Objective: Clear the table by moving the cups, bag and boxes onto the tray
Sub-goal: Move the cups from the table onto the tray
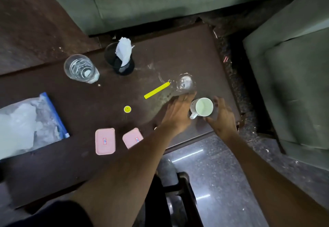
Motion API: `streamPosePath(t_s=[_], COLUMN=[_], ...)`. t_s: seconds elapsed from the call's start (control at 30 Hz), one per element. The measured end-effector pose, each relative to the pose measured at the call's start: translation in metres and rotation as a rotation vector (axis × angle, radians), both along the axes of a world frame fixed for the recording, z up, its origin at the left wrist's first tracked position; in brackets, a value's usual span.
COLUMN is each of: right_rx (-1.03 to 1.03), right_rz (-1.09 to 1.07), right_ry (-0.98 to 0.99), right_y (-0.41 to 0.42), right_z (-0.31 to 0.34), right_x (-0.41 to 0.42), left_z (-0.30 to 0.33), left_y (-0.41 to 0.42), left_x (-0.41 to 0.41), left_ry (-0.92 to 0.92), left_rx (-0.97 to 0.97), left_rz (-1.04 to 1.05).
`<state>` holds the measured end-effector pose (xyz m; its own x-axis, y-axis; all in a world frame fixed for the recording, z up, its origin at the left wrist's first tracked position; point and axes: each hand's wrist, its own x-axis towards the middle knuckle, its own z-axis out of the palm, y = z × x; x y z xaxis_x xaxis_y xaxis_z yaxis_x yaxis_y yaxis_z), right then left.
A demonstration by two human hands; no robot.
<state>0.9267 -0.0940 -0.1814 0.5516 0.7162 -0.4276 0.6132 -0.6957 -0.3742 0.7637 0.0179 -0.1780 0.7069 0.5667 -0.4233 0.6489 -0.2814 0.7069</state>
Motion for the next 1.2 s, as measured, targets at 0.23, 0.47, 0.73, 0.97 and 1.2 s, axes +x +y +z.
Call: streamPosePath(t_s=[0.23,0.47,0.73,0.97,1.2], right_rx=[0.082,0.156,0.246,0.316,0.366], right_rz=[-0.062,-0.021,0.149,0.479,0.777], right_ry=[0.092,0.077,0.211,0.359,0.434], right_y=[-0.001,0.016,0.043,0.119,0.189], right_z=[-0.02,0.011,0.058,0.064,0.071], right_x=[-0.007,-0.025,-0.111,-0.25,-0.431], left_z=[-0.024,-0.009,0.027,0.05,0.073], left_y=[-0.002,-0.001,-0.003,0.023,0.048], left_x=[0.027,0.005,-0.113,-0.267,-0.448], left_ry=[0.011,-0.061,-0.209,-0.156,-0.144], left_rx=[0.07,-0.002,0.064,0.126,0.192], left_rz=[-0.088,0.091,0.357,0.66,0.924])
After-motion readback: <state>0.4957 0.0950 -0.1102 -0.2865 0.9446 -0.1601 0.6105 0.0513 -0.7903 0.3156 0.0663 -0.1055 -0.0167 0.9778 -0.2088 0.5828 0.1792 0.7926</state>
